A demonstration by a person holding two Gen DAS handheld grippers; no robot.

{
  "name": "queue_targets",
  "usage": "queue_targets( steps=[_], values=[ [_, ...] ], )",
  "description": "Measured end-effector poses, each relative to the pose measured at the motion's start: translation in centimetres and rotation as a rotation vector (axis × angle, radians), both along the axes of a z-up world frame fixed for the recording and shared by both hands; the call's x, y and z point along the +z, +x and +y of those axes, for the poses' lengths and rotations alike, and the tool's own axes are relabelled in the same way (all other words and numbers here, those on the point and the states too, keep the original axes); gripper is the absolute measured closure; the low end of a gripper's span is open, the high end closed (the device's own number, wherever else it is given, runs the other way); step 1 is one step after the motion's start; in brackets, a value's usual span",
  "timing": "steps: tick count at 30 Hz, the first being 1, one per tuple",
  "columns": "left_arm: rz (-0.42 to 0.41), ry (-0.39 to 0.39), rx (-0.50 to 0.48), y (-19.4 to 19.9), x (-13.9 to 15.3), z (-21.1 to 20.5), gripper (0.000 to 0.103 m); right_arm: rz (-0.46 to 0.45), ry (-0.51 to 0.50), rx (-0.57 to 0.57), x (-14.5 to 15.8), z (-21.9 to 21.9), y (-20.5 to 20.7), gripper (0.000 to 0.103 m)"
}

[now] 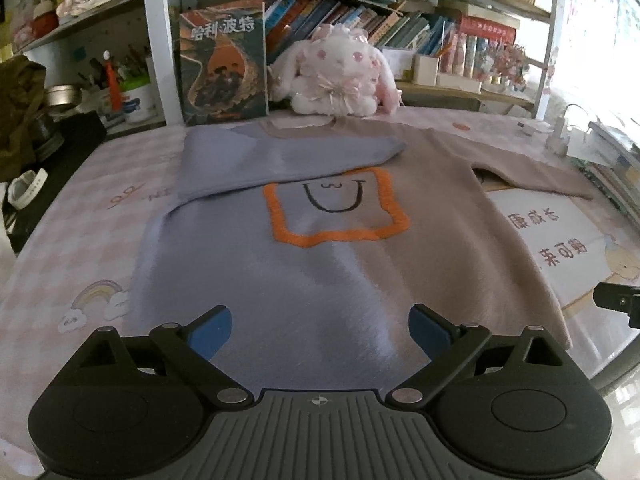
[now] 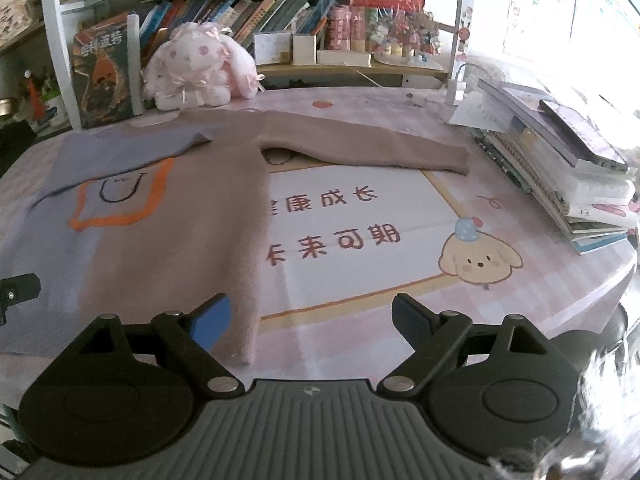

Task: Fold clothes
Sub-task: 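Open both grippers and withdraw from the sweater, then move the right gripper to the beige sleeve cuff and grasp it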

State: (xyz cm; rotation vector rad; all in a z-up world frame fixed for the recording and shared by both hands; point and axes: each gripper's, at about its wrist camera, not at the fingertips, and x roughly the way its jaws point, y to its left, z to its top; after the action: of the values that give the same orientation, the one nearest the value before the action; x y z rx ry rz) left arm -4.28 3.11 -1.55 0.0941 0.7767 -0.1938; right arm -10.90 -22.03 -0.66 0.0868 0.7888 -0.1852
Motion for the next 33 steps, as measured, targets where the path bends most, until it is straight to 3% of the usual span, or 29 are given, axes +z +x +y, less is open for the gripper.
queue_targets(
  steps=[9, 15, 24, 30, 33],
  values=[
    [0.020, 0.026, 0.134, 3.2, 0.1, -7.5, 0.006, 0.001, 0.048, 0.070, -0.8, -8.2, 6.0, 0.016],
    [0.050, -0.013, 0.183, 4.9, -0.2, -12.6, 0.006, 0.041, 0.120, 0.059, -2.2, -15.9, 11.1, 0.015],
    [0.097, -0.067, 0.273, 4.4, -0.6, -14.4, 0.006, 0.078, 0.133, 0.103, -3.3, -21.1, 15.9, 0.015],
    [-0.030, -0.058, 0.338, 3.3, 0.2, -14.9, 0.006, 0.099, 0.150, 0.079, -4.1, -22.6, 17.2, 0.015],
    [-0.045, -0.024, 0.356, 3.1, 0.3, -15.2, 0.006, 0.114, 0.159, 0.073, -4.6, -23.1, 17.6, 0.016]
  ],
)
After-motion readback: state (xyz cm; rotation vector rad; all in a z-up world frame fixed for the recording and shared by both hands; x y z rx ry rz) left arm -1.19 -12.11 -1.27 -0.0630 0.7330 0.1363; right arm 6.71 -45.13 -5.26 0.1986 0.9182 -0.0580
